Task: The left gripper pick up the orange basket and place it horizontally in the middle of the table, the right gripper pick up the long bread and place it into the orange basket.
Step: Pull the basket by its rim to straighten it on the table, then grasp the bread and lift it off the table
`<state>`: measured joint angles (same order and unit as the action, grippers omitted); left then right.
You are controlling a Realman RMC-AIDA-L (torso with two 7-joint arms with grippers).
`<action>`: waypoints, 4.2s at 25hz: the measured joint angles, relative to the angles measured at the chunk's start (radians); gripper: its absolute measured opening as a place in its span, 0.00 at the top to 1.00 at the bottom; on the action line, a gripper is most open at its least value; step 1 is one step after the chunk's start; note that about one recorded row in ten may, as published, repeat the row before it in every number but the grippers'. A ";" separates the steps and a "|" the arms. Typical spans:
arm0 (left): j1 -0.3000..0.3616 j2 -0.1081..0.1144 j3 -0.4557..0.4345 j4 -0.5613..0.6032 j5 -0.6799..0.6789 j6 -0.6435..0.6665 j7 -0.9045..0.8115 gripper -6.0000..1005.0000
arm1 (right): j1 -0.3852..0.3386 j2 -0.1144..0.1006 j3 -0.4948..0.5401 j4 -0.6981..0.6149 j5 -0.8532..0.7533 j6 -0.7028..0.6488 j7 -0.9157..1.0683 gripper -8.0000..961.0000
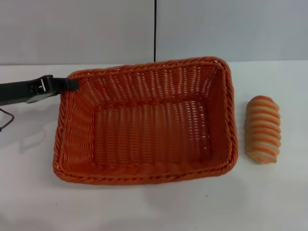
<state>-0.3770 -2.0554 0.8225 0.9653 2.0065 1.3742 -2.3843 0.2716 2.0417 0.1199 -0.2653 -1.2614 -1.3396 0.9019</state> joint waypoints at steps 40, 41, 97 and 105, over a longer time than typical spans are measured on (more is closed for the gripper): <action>-0.031 -0.002 -0.204 -0.357 -0.722 0.197 0.986 0.25 | 0.111 -0.349 -0.205 -0.673 -0.649 -0.731 1.276 0.18; -0.031 -0.002 -0.202 -0.370 -0.737 0.212 1.015 0.25 | 0.138 -0.359 -0.213 -0.676 -0.695 -0.754 1.292 0.18; -0.036 -0.008 -0.194 -0.527 -0.761 0.327 1.142 0.25 | 0.434 -0.151 -0.762 -0.358 -1.213 -0.047 0.977 0.26; -0.036 -0.006 -0.195 -0.533 -0.761 0.329 1.142 0.25 | 0.441 -0.134 -0.763 -0.357 -1.217 -0.033 0.976 0.27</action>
<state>-0.4129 -2.0612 0.6272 0.4320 1.2454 1.7027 -1.2424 0.7128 1.9074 -0.6430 -0.6224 -2.4783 -1.3728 1.8776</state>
